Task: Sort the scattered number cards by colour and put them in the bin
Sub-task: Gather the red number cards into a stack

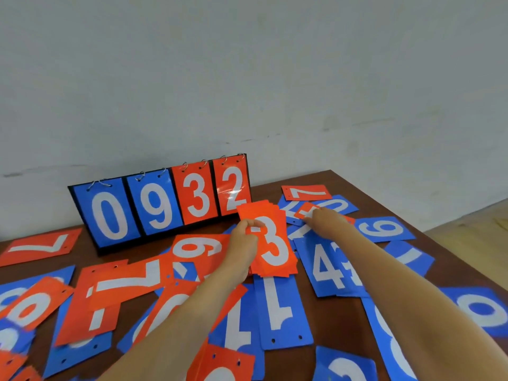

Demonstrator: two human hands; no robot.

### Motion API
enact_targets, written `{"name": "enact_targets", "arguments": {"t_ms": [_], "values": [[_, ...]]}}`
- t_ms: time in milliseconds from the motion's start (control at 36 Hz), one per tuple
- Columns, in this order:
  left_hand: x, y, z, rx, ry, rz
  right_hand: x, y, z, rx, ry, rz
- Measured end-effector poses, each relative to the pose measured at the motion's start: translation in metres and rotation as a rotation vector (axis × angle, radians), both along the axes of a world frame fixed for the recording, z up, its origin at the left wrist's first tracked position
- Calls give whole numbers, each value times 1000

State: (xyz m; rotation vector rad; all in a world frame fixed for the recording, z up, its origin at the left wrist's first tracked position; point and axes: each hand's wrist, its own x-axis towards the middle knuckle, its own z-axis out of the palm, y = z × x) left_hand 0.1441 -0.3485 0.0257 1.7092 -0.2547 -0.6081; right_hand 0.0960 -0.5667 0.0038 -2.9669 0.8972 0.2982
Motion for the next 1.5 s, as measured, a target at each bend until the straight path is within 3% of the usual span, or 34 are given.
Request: {"name": "enact_targets", "arguments": {"t_ms": [250,306,389,444,528,611,667,833,1028,1139,1250,1500], "values": [[-8,29,9,-26,-23,36,-7,40,11,-127,-276,16],[-9,40,11,-25,-24,63,-12,52,13,-76,-368,34],[-15,59,15,-11,-5,108,-31,77,11,96,-631,192],[-20,74,16,3,14,142,-51,95,8,57,-700,374],[-30,99,16,-11,34,181,-80,121,4,-33,-657,446],[-44,125,17,-3,21,213,-110,150,11,136,-478,480],[-56,140,21,-1,18,216,-129,167,19,262,-469,456],[-94,178,28,-26,32,218,-169,206,34,559,-683,122],[-130,209,32,-31,41,205,-193,234,41,649,-887,-79],[-146,225,36,-52,41,226,-208,258,55,822,-1073,-117],[-156,237,43,-105,55,242,-222,279,63,1040,-1050,-34],[-175,247,51,-273,-7,137,-227,309,62,833,-884,63]]}}
